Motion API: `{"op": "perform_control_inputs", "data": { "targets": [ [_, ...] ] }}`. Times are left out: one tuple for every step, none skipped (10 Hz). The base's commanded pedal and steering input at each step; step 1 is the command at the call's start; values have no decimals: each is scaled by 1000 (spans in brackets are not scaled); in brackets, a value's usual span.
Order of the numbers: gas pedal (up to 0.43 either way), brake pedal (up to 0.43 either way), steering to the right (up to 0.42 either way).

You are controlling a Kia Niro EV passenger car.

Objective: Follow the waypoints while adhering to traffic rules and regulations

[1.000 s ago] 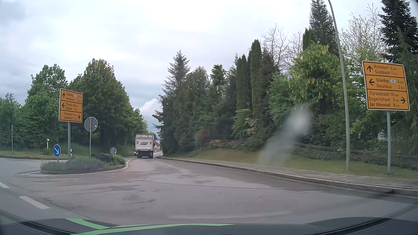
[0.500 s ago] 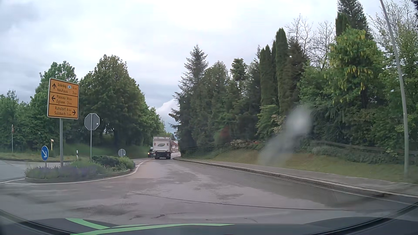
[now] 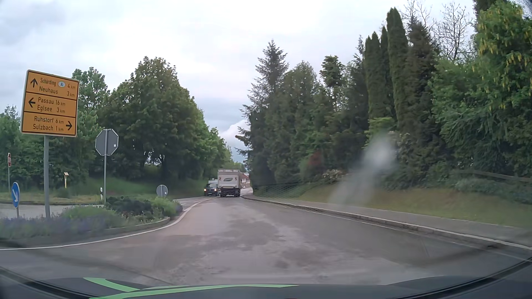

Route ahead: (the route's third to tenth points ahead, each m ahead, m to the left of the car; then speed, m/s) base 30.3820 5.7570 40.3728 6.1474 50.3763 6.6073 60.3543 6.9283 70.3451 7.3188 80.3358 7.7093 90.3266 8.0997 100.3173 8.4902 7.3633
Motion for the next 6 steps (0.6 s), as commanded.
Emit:
{"op": "perform_control_inputs", "data": {
  "targets": [
    [287,0,-77],
    [287,0,-76],
    [287,0,-71],
    [287,0,-64],
    [287,0,-57],
    [287,0,-54]
  ]
}}
